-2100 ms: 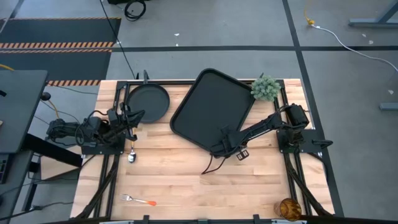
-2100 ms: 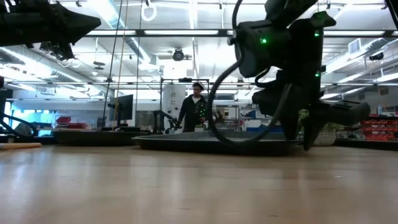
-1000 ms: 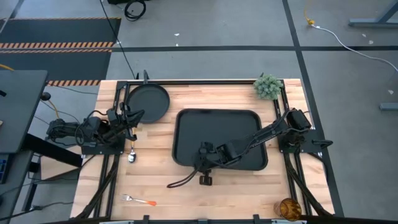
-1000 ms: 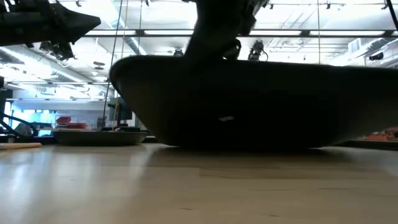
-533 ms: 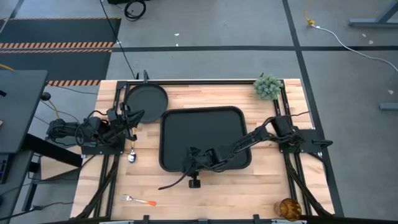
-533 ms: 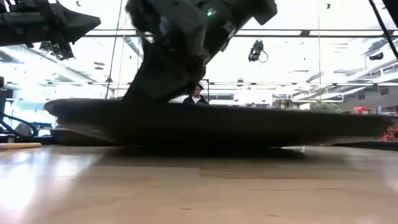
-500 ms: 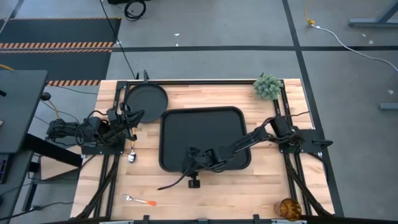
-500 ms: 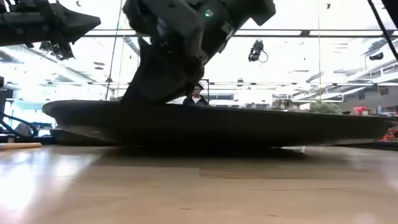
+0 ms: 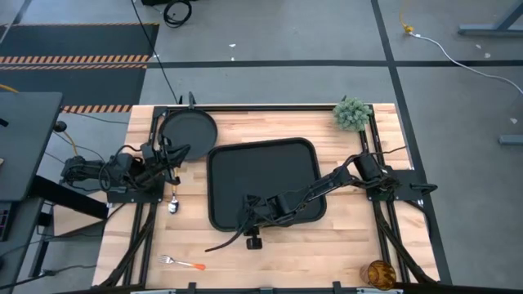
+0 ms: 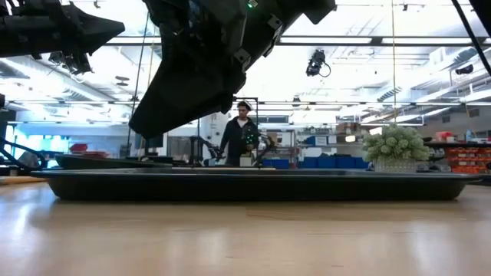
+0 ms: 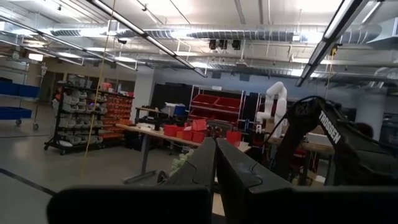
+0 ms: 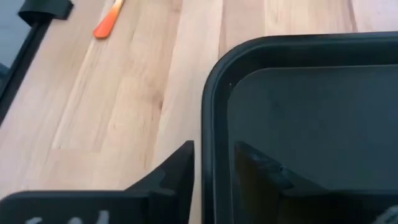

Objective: Pick and place plate/cup/fork/spoon on tray
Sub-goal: Move the black serving tray to the center of the table, then put the brown glass on the black serving tray

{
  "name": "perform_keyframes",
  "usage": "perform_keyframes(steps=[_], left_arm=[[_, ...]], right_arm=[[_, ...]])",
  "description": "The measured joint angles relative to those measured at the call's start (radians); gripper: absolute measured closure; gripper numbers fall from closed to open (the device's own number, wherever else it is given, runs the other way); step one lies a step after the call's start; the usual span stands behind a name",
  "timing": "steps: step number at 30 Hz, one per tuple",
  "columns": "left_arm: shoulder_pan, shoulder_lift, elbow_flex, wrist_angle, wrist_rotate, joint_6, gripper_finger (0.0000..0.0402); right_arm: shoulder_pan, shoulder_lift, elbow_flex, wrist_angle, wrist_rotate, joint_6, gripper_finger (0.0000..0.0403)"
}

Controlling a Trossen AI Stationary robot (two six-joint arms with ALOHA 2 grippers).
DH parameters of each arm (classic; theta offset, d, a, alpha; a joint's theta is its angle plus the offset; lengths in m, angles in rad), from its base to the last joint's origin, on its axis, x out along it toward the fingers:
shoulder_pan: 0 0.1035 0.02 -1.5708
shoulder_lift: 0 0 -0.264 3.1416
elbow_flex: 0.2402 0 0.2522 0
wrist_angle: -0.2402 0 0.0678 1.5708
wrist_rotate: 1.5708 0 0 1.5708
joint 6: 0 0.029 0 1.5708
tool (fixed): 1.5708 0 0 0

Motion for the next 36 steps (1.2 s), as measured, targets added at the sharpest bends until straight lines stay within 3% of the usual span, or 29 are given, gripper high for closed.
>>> perform_keyframes(steps=[5,10,15,20,23,30,36], left_arm=[[0.000,0.000,0.000,0.002,0.000,0.000,0.0381],[0.000,0.000,0.000,0.002,0.000,0.000,0.0381],[0.000,0.000,0.000,0.038,-0.002,0.010,0.0381],[0.000,0.000,0.000,0.110,-0.003,0.056,0.0381],[0.000,0.000,0.000,0.136,-0.003,0.050,0.0381],[0.000,0.000,0.000,0.140,-0.003,-0.009,0.0381],[0.000,0.000,0.000,0.143,0.011,-0.010,0.0381]], right_arm=[[0.005,-0.018,-0.001,-0.018,0.000,-0.005,0.0245],[0.006,-0.131,0.000,-0.138,0.021,0.043,0.0223],[0.029,-0.241,0.000,-0.355,0.094,0.266,0.0218],[0.081,-0.297,0.000,-0.572,0.095,0.588,0.0222],[0.123,-0.318,0.000,-0.678,0.021,0.805,0.0224],[0.246,-0.367,0.000,-0.893,-0.310,1.288,0.0225],[0.399,-0.420,0.000,-1.068,-0.439,1.608,0.0225]])
